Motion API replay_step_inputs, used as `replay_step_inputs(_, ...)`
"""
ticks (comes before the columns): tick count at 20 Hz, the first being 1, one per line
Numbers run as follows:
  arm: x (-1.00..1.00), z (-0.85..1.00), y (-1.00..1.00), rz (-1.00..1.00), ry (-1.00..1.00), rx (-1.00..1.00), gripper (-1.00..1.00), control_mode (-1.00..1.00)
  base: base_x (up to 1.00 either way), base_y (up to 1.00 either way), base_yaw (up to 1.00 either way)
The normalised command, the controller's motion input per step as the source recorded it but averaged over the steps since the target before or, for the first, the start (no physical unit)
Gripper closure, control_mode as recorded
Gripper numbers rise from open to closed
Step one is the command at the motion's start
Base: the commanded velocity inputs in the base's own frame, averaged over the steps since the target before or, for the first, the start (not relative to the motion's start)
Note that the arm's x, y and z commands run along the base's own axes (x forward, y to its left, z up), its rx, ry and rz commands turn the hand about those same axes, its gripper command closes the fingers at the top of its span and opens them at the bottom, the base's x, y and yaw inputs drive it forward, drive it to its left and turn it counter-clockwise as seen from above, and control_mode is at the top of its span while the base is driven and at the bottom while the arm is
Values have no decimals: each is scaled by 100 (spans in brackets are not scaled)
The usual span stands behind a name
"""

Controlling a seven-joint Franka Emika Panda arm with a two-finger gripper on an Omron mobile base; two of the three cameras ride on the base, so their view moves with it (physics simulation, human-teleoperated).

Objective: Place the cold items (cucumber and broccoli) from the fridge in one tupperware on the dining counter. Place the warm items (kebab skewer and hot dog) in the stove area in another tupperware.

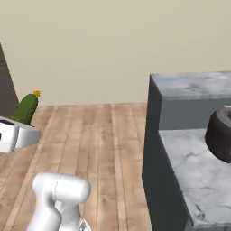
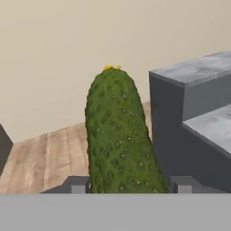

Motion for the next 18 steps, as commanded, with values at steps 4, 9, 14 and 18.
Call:
replay_step_inputs(4,0,0,0,0,0,0,100,100,99,100,-69)
replay_step_inputs(9,0,0,0,0,0,0,100,100,100,100,-69)
replay_step_inputs(14,0,0,0,0,0,0,100,100,100,100,-68)
replay_step_inputs(18,0,0,0,0,0,0,100,100,100,100,-63)
